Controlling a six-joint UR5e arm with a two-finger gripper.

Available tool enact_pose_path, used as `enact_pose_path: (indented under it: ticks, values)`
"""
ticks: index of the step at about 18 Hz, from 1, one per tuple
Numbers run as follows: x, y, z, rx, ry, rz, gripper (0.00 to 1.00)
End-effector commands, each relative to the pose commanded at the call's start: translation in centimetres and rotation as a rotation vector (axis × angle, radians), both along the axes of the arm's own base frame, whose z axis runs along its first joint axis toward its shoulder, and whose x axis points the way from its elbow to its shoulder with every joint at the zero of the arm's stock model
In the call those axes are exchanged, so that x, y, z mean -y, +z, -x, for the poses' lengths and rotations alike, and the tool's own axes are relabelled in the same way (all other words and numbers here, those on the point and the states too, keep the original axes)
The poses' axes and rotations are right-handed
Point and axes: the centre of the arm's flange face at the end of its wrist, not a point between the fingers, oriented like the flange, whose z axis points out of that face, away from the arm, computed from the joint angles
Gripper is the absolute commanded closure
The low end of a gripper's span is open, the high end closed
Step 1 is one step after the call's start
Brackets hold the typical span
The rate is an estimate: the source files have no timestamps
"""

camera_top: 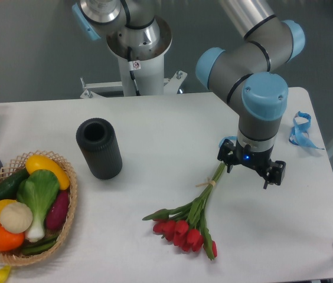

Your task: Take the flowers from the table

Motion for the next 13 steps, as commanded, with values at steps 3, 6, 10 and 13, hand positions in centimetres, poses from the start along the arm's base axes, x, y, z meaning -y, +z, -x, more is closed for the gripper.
enact_pose_path:
  ticks: [3, 6, 10, 13]
  values:
    - [-0.09, 0.0, -0.08, 0.001, -0.002, -0.001, 0.0]
    - [-0.06, 0.17, -0.02, 0.001, 0.004, -0.007, 0.0]
    - [-0.14, -0.07, -0.14, 0.007, 0.009, -0.009, 0.0]
    - [-0.19, -0.49, -0.32, 0.038, 0.039, -0.045, 0.0]
